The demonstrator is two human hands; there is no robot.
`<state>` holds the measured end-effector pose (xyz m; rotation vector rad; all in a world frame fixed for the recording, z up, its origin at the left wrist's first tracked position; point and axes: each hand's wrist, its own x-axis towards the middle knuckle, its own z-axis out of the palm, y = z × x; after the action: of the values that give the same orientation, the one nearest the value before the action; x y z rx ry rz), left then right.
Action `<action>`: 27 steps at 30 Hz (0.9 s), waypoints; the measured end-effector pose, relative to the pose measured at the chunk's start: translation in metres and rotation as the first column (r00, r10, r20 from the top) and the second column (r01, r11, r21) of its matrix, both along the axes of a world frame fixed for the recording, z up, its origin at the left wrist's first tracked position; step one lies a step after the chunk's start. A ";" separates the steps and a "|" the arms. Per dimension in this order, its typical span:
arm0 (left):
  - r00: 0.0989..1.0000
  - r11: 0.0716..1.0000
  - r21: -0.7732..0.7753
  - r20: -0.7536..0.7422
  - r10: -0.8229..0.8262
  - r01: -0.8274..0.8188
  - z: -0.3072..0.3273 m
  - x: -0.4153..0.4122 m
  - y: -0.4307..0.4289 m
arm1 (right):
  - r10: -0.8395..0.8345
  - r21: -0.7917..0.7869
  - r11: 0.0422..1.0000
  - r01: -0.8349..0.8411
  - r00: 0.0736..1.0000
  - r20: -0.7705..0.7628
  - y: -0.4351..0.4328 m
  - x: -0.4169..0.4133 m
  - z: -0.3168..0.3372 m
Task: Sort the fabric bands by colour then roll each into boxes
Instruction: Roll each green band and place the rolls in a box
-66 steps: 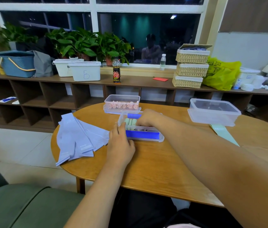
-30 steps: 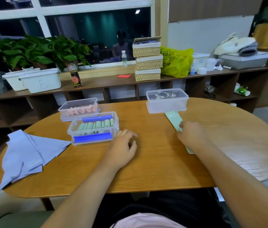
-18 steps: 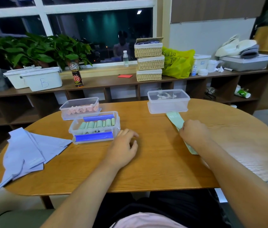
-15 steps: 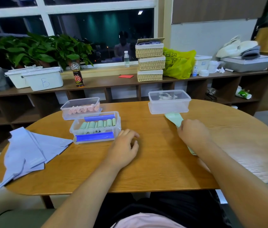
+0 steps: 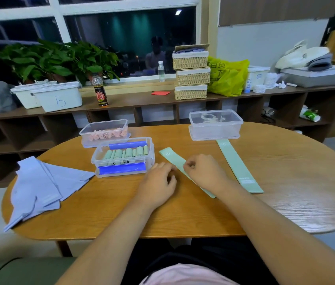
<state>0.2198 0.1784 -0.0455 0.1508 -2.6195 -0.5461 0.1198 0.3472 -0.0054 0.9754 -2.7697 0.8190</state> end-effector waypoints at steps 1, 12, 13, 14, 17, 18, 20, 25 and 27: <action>1.000 1.000 -0.010 0.025 0.006 -0.005 0.000 0.000 0.000 | 0.002 -0.014 1.000 -0.002 1.000 -0.015 0.005 -0.001 -0.003; 0.975 0.986 -0.169 0.220 0.031 0.006 0.003 -0.007 0.002 | 0.116 -0.235 0.965 -0.114 0.993 -0.008 0.057 0.022 -0.034; 0.976 0.987 -0.159 0.214 0.034 0.000 0.004 -0.006 0.003 | 0.140 -0.252 0.959 -0.132 0.990 0.014 0.059 0.023 -0.034; 0.978 0.989 -0.145 0.203 0.034 -0.004 0.005 -0.005 0.003 | 0.154 -0.261 0.955 -0.139 0.987 0.039 0.060 0.023 -0.033; 0.985 0.994 -0.107 0.172 0.024 -0.006 0.006 0.001 0.005 | 0.163 -0.277 0.953 -0.127 0.980 0.112 0.063 0.025 -0.030; 0.986 0.995 -0.097 0.166 0.020 -0.003 0.006 0.003 0.005 | 0.167 -0.274 0.953 -0.130 0.979 0.118 0.064 0.025 -0.029; 0.987 0.996 -0.088 0.162 0.007 0.007 0.005 0.008 0.006 | 0.174 -0.214 0.965 -0.150 0.980 0.096 0.063 0.027 -0.029; 0.982 0.986 -0.136 0.176 -0.075 0.100 0.005 0.025 0.009 | 0.072 0.046 0.996 -0.070 0.997 -0.035 0.060 0.029 -0.032; 0.978 0.979 -0.145 0.173 -0.116 0.142 0.007 0.029 0.010 | 0.074 0.068 0.995 -0.074 0.997 -0.006 0.061 0.030 -0.030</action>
<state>0.2489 0.1883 -0.0386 -0.0271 -2.8345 -0.3827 0.1499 0.4078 -0.0354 1.0967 -2.7862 0.7323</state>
